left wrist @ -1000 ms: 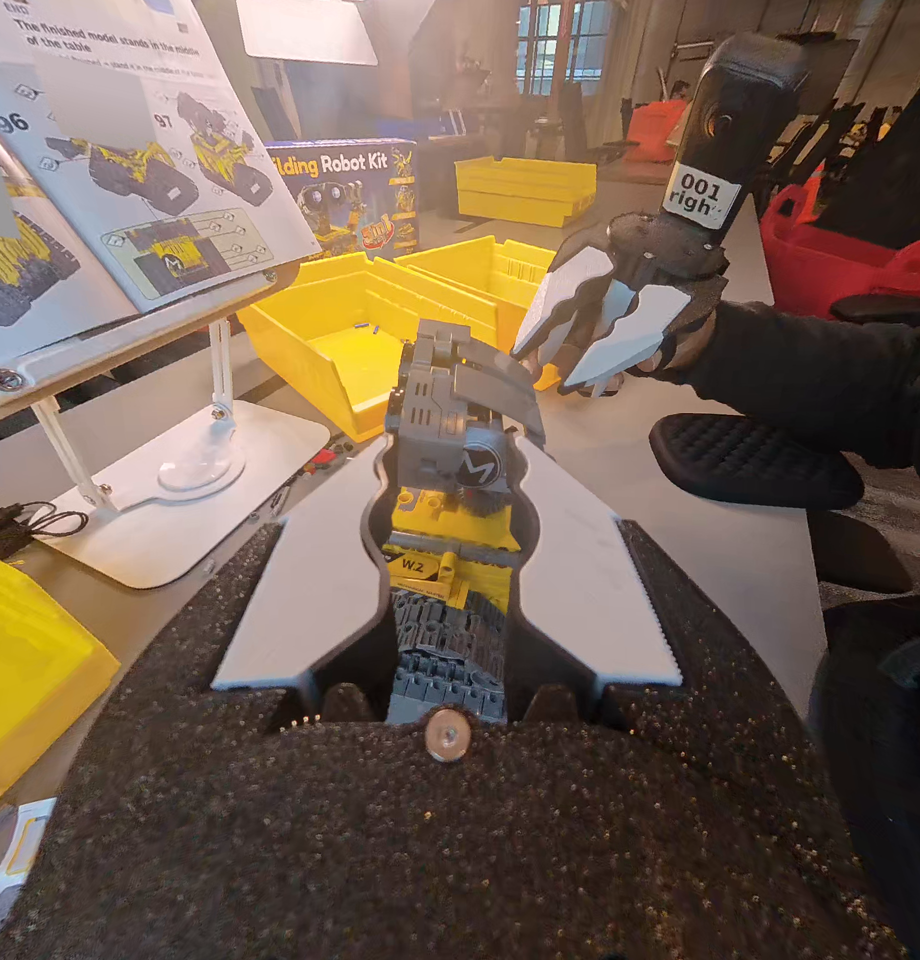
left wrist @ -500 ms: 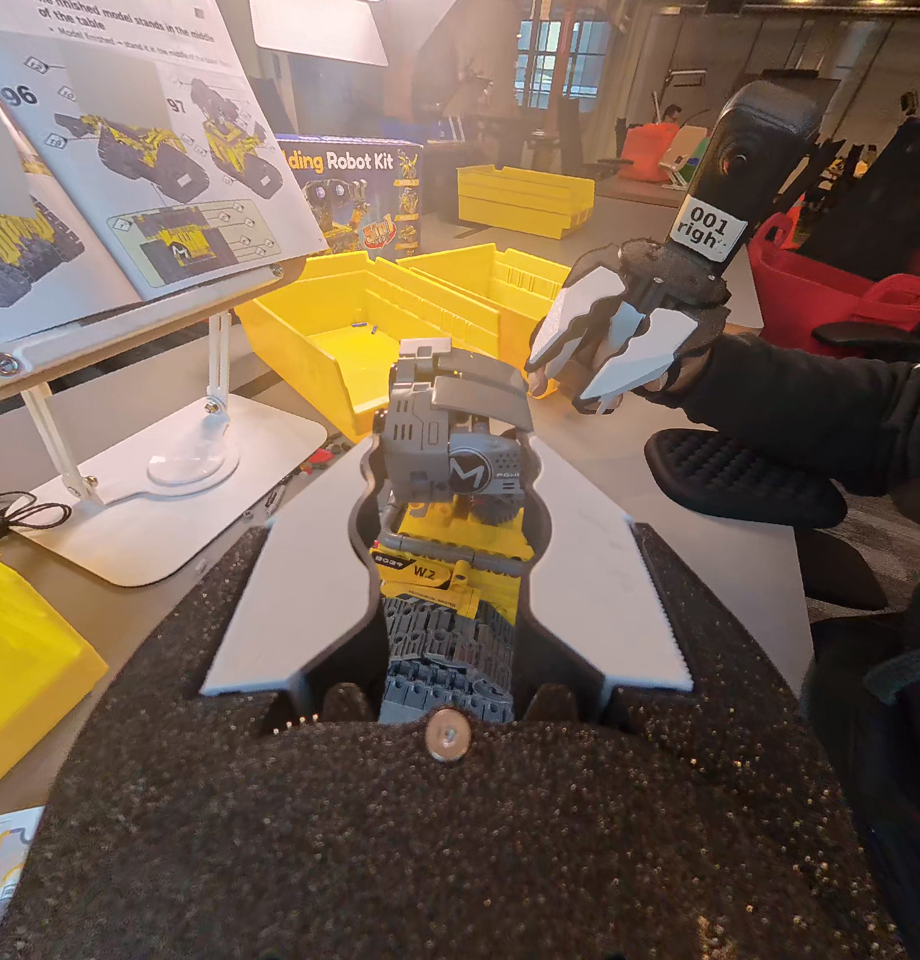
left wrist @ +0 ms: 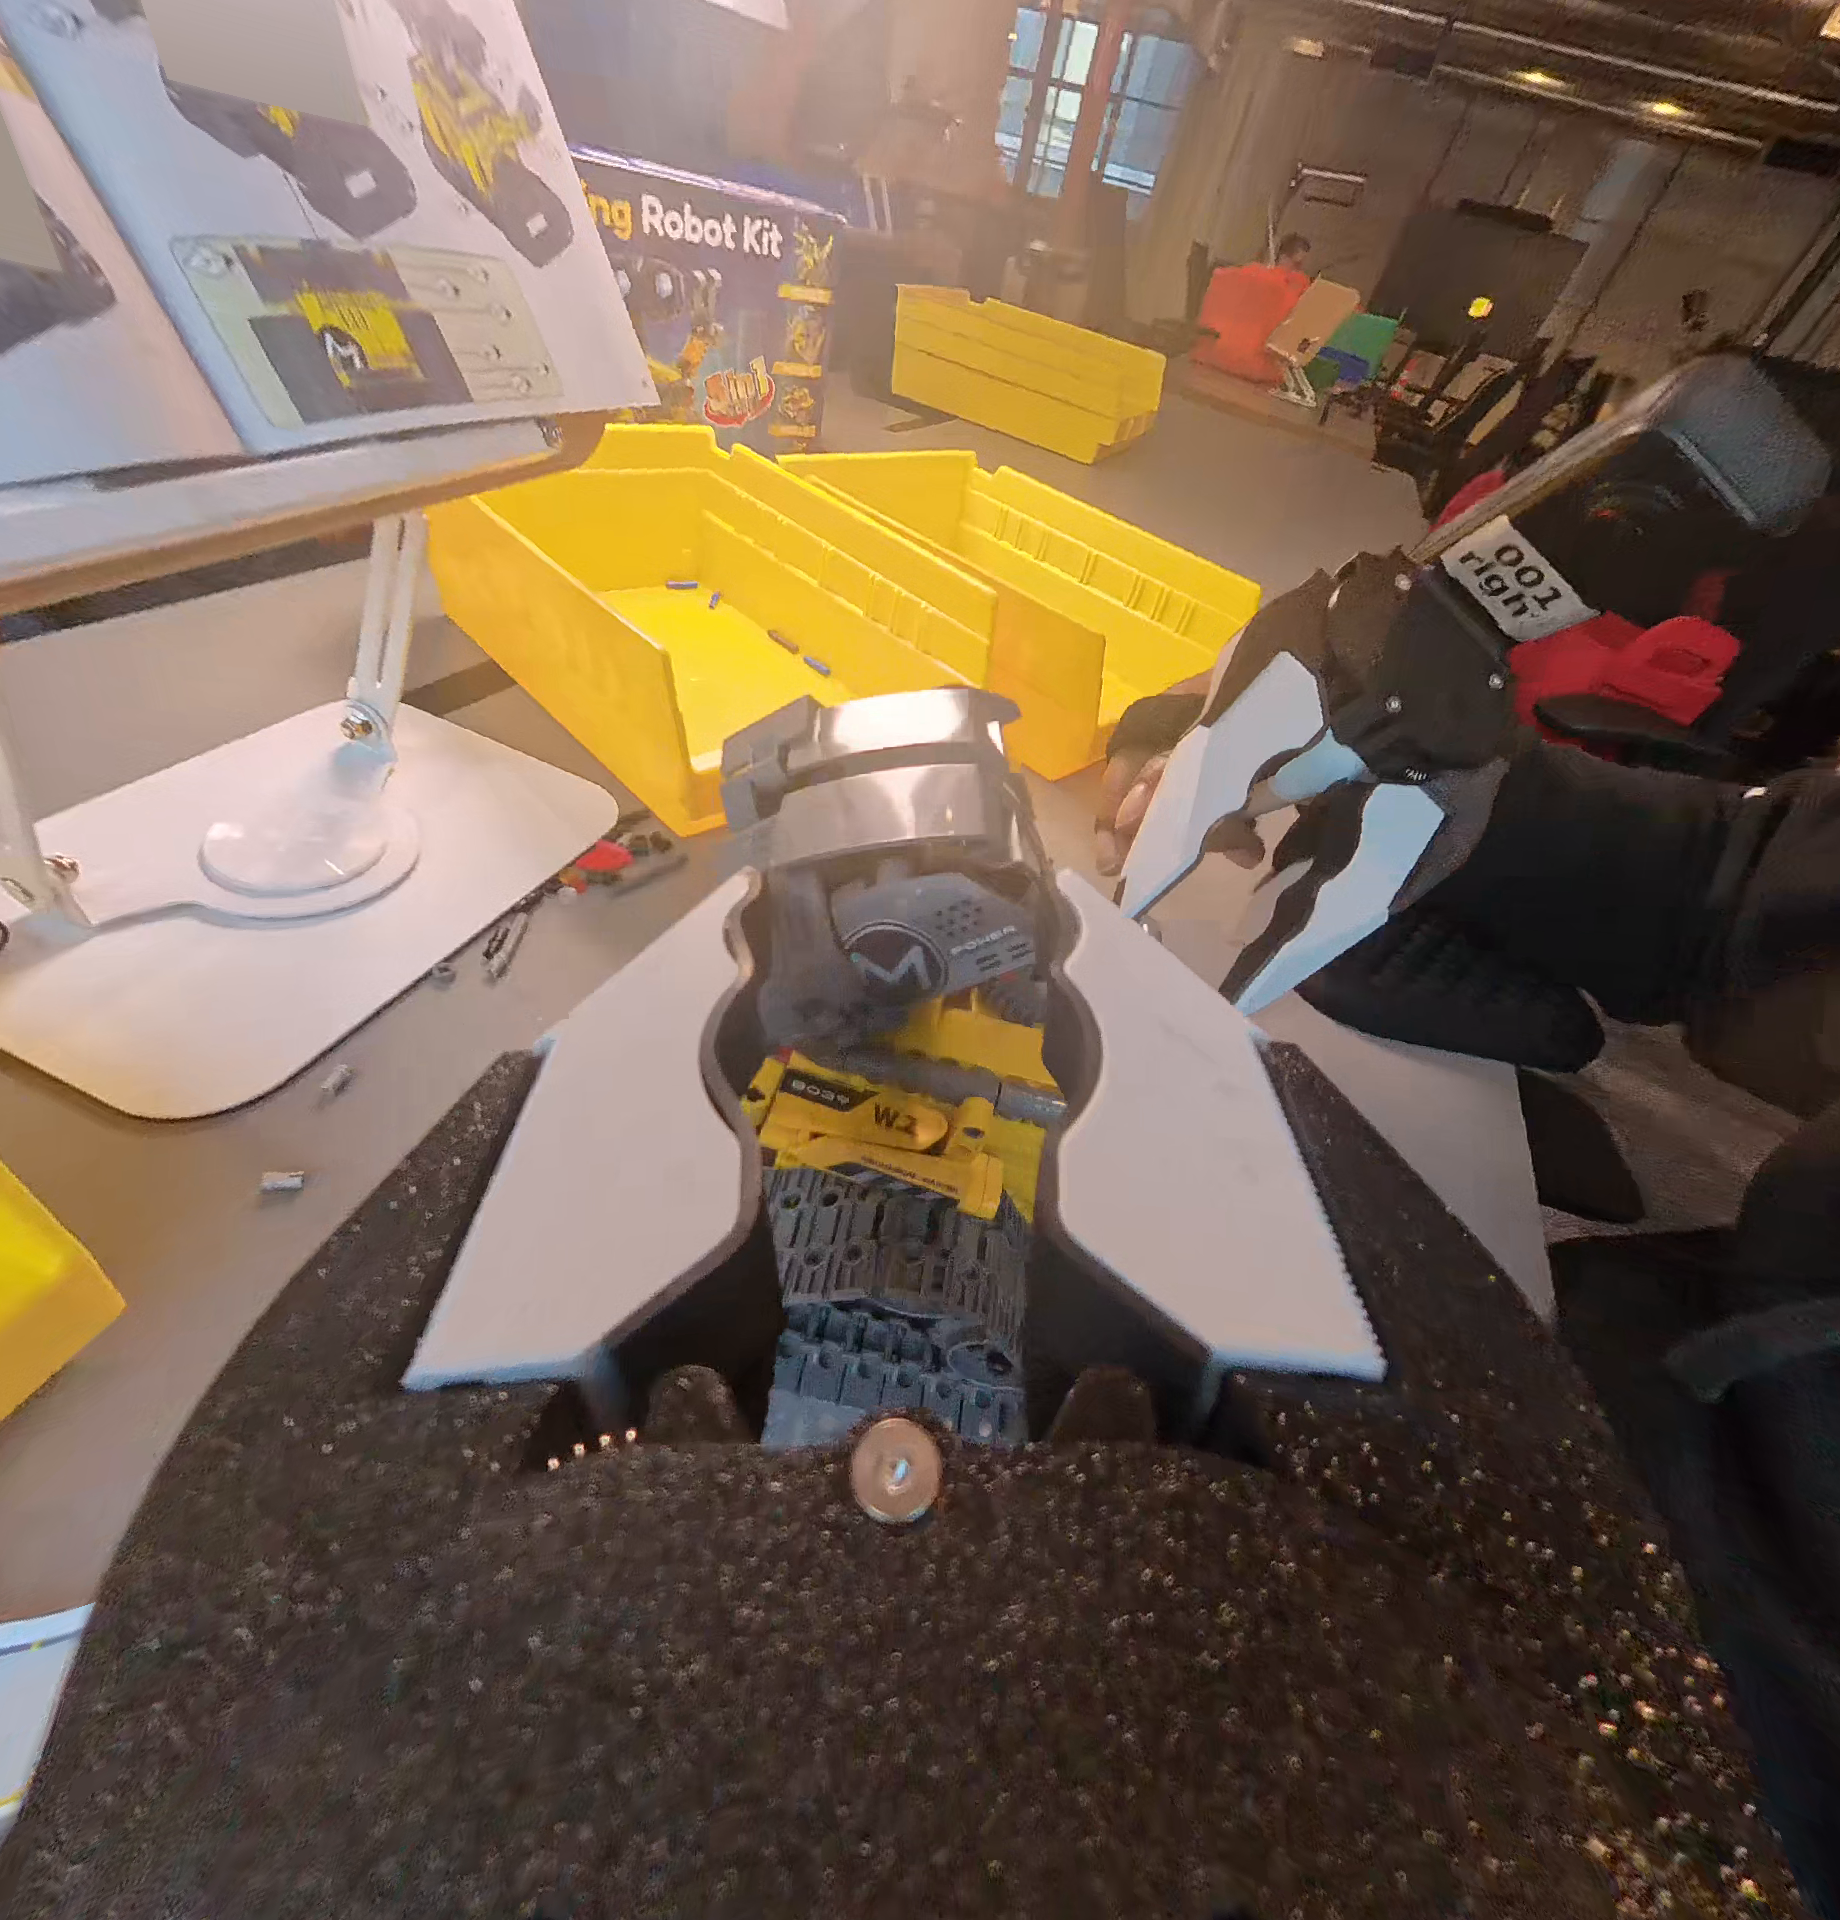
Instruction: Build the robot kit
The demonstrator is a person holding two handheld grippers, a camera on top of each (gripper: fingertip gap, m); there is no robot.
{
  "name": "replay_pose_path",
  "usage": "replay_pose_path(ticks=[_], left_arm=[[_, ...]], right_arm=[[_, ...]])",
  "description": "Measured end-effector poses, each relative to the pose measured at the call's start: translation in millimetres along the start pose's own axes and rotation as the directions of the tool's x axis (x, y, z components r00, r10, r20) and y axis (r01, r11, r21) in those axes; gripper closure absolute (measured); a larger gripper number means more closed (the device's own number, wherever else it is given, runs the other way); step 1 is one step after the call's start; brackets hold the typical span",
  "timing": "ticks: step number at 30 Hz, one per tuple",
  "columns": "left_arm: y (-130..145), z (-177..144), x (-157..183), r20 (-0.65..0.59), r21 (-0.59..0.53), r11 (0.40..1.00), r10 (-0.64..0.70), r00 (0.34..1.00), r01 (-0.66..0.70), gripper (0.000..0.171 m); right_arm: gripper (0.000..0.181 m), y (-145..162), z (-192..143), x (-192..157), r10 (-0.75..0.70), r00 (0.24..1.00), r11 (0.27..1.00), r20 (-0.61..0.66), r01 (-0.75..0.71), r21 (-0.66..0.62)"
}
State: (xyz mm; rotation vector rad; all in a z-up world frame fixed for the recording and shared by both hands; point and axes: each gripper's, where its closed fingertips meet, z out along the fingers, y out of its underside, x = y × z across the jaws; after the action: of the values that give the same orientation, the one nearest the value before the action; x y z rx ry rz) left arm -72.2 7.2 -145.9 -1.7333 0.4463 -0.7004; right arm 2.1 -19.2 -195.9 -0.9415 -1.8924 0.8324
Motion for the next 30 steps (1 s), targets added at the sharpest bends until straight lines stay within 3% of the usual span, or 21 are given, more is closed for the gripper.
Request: replay_pose_path(ticks=[6,10,13,15,19,25,30], left_arm=[[-10,-10,-3,-0.025,0.063,0.997,-0.047,0.999,0.049,0.122],[-9,-48,-28,0.134,0.033,0.999,-0.017,0.991,0.013,0.121],[21,-92,-60,0.347,-0.169,0.985,0.089,0.934,-0.031,0.122],[55,-123,-80,0.454,-0.346,0.938,0.175,0.874,-0.008,0.120],[118,-163,-93,0.519,-0.551,0.824,0.211,0.828,0.136,0.107],[168,-176,-101,0.586,-0.562,0.768,0.107,0.803,0.308,0.076],[183,-176,-94,0.556,-0.581,0.754,0.092,0.826,0.307,0.089]], right_arm=[[0.162,5,-1,7,-0.057,0.997,0.998,-0.044,0.056,-0.026],[0.162,11,-9,8,-0.085,0.996,0.995,-0.036,0.083,-0.052],[0.162,12,-11,10,-0.078,0.996,0.996,-0.047,0.075,-0.051],[0.162,12,-11,10,-0.078,0.996,0.996,-0.052,0.076,-0.039],[0.162,12,-10,13,-0.069,0.997,0.997,-0.039,0.067,-0.042],[0.161,12,-10,12,-0.057,0.997,0.998,-0.051,0.055,-0.033],[0.161,12,-11,10,-0.076,0.995,0.997,-0.061,0.073,-0.039]])
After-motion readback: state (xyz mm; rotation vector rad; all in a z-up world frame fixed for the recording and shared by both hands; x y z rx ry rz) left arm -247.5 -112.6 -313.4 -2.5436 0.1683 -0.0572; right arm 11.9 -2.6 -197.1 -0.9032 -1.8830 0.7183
